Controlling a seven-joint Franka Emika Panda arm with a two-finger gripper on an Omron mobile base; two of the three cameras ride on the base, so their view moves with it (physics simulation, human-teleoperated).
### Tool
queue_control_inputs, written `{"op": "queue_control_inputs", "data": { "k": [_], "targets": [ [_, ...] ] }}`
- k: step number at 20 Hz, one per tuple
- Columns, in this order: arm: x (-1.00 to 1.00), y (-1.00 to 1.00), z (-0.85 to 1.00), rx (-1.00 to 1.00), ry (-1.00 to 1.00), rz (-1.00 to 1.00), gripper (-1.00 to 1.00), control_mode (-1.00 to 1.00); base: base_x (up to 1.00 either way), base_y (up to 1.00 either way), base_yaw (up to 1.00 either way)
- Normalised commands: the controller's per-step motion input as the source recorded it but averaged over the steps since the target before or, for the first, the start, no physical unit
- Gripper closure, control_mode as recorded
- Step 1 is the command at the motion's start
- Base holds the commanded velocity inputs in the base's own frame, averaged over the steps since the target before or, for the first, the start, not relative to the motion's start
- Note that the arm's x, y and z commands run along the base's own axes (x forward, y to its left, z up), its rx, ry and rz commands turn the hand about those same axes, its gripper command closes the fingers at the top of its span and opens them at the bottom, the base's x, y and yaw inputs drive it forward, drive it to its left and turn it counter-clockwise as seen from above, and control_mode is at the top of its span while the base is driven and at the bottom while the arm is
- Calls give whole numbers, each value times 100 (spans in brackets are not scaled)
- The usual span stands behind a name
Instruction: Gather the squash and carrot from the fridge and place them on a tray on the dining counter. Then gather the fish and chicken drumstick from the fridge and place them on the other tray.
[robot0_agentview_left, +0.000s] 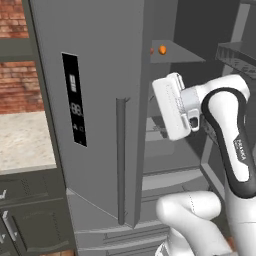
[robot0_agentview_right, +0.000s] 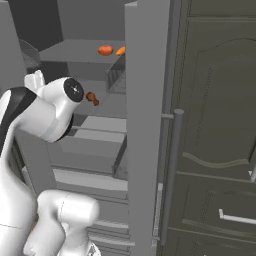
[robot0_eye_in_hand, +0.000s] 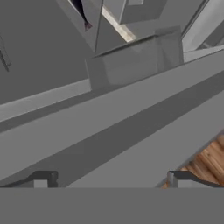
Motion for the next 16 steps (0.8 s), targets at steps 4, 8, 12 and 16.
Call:
{"op": "queue_control_inputs", "data": {
  "k": [4,8,12,16],
  "targets": [
    [-11,46,-17,3,0,6,-100,-100,0,0,0],
    [-50,39,-9,6,0,12,-100,-100,0,0,0],
    [-61,45,-10,7,1,14,-100,-100,0,0,0],
    [-42,61,-10,4,6,12,-100,-100,0,0,0]
  ]
}}
